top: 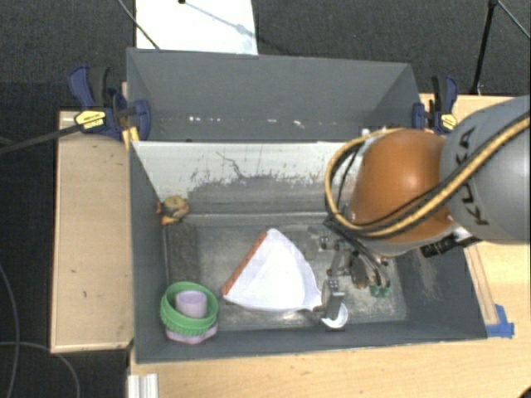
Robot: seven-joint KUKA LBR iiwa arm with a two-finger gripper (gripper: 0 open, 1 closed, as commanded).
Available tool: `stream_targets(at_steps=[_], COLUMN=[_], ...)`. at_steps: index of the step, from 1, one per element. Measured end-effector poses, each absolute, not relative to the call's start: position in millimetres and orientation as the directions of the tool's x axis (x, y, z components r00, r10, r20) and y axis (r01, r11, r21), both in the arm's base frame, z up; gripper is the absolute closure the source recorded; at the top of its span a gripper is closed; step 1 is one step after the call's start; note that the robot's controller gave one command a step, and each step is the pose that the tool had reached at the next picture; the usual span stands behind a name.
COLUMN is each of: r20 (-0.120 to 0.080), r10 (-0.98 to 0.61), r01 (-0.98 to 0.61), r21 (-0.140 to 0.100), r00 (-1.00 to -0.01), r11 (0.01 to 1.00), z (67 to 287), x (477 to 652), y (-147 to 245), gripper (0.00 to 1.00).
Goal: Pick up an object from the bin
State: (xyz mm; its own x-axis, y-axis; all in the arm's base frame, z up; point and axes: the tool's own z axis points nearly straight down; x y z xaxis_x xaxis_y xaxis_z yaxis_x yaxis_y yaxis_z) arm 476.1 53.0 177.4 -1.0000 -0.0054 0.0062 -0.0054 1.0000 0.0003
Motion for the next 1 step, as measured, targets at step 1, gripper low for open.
stream_targets(at_steps=[1], r20=[-0.002], r10=[-0.003], r01=[-0.003], r21=[0.001], r00=[-1.000], r11=[1.000], z=[181.7], x=[477.7], y=[52.7], gripper=[0.00])
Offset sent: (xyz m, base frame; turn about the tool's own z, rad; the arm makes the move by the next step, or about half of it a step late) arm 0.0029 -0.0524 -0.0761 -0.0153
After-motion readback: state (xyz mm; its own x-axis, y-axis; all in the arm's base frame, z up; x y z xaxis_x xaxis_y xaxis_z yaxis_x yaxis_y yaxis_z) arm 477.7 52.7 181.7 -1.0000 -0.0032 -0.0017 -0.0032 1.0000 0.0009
